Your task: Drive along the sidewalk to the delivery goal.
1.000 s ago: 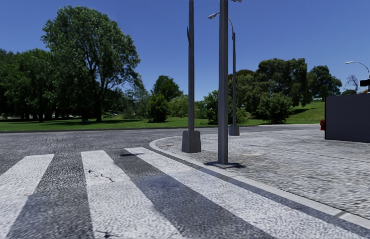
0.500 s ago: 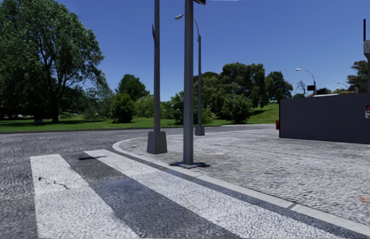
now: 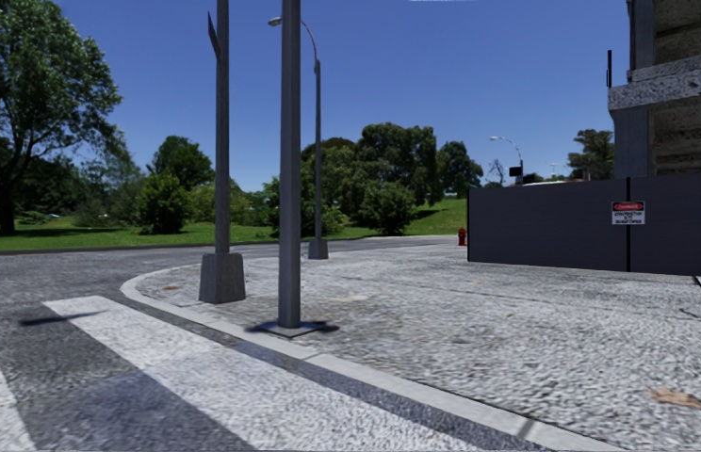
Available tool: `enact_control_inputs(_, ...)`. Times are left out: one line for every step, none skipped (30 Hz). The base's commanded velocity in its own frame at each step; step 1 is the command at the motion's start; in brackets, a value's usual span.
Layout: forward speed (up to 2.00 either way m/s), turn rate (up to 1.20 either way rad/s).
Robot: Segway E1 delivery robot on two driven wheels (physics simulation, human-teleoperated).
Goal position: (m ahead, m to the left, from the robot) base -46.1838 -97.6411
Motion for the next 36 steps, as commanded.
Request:
enact_control_inputs(2.0,-0.46)
enact_control_inputs(2.0,-0.46)
enact_control_inputs(2.0,-0.46)
enact_control_inputs(2.0,-0.46)
enact_control_inputs(2.0,-0.46)
enact_control_inputs(2.0,-0.46)
enact_control_inputs(2.0,-0.3)
enact_control_inputs(2.0,-0.23)
enact_control_inputs(2.0,-0.23)
enact_control_inputs(2.0,-0.19)
enact_control_inputs(2.0,-0.18)
enact_control_inputs(2.0,-0.18)
enact_control_inputs(2.0,-0.18)
enact_control_inputs(2.0,-0.27)
enact_control_inputs(2.0,-0.41)
enact_control_inputs(2.0,-0.41)
enact_control_inputs(2.0,-0.54)
enact_control_inputs(2.0,-0.68)
enact_control_inputs(2.0,-0.69)
enact_control_inputs(2.0,-0.69)
enact_control_inputs(2.0,-0.69)
enact_control_inputs(2.0,-0.69)
enact_control_inputs(2.0,-0.69)
enact_control_inputs(1.86,-0.69)
enact_control_inputs(1.86,-0.69)
enact_control_inputs(1.73,-0.69)
enact_control_inputs(1.64,-0.7)
enact_control_inputs(1.61,-0.7)
enact_control_inputs(1.61,-0.7)
enact_control_inputs(1.6,-0.7)
enact_control_inputs(1.6,-0.7)
enact_control_inputs(1.6,-0.7)
enact_control_inputs(1.6,-0.7)
enact_control_inputs(1.59,-0.71)
enact_control_inputs(1.59,-0.71)
enact_control_inputs(1.59,-0.71)
